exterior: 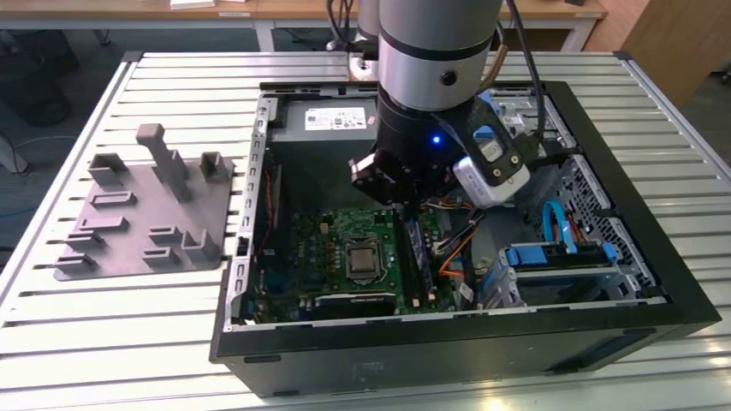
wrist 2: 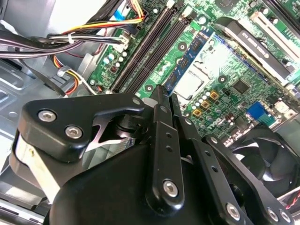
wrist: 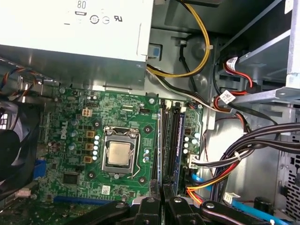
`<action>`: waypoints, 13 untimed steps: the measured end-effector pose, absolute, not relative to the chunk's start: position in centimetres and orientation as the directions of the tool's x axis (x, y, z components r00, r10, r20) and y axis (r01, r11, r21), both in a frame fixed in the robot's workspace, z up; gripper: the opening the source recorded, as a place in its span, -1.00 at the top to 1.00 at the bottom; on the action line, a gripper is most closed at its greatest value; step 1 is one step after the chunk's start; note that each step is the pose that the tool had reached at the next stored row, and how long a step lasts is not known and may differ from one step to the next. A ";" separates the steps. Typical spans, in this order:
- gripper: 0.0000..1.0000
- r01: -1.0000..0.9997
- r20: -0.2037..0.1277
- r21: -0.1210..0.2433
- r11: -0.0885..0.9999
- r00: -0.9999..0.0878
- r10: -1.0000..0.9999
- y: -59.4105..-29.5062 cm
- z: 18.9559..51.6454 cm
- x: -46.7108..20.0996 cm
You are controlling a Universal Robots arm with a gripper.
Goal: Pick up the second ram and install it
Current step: 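Insert the second ram into the second slot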
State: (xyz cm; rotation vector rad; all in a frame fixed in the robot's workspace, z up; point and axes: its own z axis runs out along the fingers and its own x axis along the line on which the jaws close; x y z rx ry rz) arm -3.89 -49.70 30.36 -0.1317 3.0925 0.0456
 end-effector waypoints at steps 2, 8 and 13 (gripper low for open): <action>0.73 -0.077 -0.047 0.027 0.997 -0.996 -0.075 -49.7 30.4 -3.9; 0.73 -0.050 -0.047 0.027 0.998 -0.998 -0.049 -49.7 30.4 -3.9; 0.73 -0.029 -0.047 0.027 0.999 -0.998 -0.028 -49.7 30.4 -3.9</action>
